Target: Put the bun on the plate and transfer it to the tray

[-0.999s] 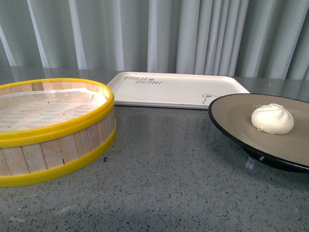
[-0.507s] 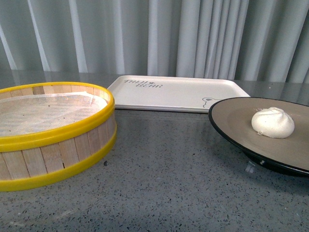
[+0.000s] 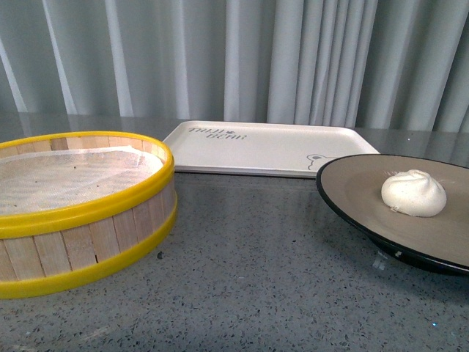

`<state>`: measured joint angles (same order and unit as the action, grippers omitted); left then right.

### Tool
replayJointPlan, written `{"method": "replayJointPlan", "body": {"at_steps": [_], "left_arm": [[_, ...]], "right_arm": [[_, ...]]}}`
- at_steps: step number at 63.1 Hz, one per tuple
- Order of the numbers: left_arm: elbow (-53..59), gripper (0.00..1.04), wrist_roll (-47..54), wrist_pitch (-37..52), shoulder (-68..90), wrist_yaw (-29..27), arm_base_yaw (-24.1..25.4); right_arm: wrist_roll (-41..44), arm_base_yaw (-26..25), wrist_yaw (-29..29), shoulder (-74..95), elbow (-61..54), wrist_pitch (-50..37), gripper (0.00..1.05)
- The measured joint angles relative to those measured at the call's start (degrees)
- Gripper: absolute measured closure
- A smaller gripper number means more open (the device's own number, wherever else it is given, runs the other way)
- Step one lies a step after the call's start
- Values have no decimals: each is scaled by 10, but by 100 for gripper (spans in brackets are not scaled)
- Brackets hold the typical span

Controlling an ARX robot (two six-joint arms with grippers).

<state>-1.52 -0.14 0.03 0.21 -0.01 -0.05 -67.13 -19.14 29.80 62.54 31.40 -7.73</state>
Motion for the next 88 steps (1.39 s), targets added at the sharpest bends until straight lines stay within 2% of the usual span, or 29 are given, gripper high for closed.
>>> {"method": "replayJointPlan", "body": {"at_steps": [17, 29, 38, 52, 59, 61, 88], "left_arm": [[0, 7, 0, 0, 0, 0, 0], [0, 7, 0, 0, 0, 0, 0], [0, 7, 0, 0, 0, 0, 0], [0, 7, 0, 0, 0, 0, 0], [0, 7, 0, 0, 0, 0, 0], [0, 7, 0, 0, 0, 0, 0], [0, 7, 0, 0, 0, 0, 0]], "right_arm": [[-26, 63, -10, 49, -12, -46, 8], [-37, 76, -5, 82, -16, -69, 9], [-37, 77, -1, 92, -16, -70, 37], [-37, 77, 3, 96, -15, -74, 73], [-36, 77, 7, 99, -14, -76, 97], [-34, 77, 7, 99, -14, -76, 101], [-38, 82, 21, 75, -9, -70, 102]]}}
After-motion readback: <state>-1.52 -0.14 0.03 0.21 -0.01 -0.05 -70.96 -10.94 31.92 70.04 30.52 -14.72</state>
